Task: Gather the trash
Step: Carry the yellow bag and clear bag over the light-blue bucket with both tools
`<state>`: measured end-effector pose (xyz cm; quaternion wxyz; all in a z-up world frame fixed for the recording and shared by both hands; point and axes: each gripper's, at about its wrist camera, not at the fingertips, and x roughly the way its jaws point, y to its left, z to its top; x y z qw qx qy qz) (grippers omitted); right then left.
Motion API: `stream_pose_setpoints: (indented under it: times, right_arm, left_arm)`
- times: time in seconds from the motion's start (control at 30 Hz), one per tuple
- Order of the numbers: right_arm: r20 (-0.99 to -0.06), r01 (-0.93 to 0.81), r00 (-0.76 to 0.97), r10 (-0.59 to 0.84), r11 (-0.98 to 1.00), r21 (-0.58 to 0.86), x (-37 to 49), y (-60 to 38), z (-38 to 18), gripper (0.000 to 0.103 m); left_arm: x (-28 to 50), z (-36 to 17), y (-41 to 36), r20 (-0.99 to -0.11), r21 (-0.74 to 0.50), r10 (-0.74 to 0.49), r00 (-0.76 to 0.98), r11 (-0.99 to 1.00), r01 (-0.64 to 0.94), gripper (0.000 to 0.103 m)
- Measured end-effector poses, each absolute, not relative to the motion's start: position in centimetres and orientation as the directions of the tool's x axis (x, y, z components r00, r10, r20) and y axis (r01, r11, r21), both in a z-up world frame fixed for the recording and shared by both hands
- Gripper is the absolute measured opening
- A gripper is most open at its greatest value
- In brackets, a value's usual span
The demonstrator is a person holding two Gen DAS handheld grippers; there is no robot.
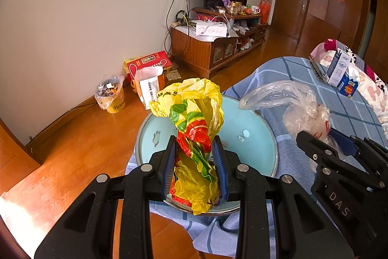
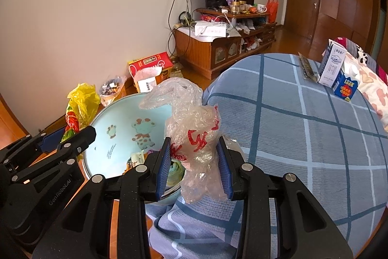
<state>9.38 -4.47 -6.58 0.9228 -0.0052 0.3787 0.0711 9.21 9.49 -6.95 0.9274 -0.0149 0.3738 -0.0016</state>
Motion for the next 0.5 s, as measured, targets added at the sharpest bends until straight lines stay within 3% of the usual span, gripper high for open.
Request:
stream_pose_setpoints:
  times: [0.5]
  right_arm:
    - [-0.725, -0.151, 0.674, 0.145, 0.987, 0.058, 10.8, -3.5, -7.4, 0.037]
  left_arm:
    - [10.6, -8.0, 9.8, -0.715, -0.028, 0.000, 0.700, 0.999, -0.029, 0.030]
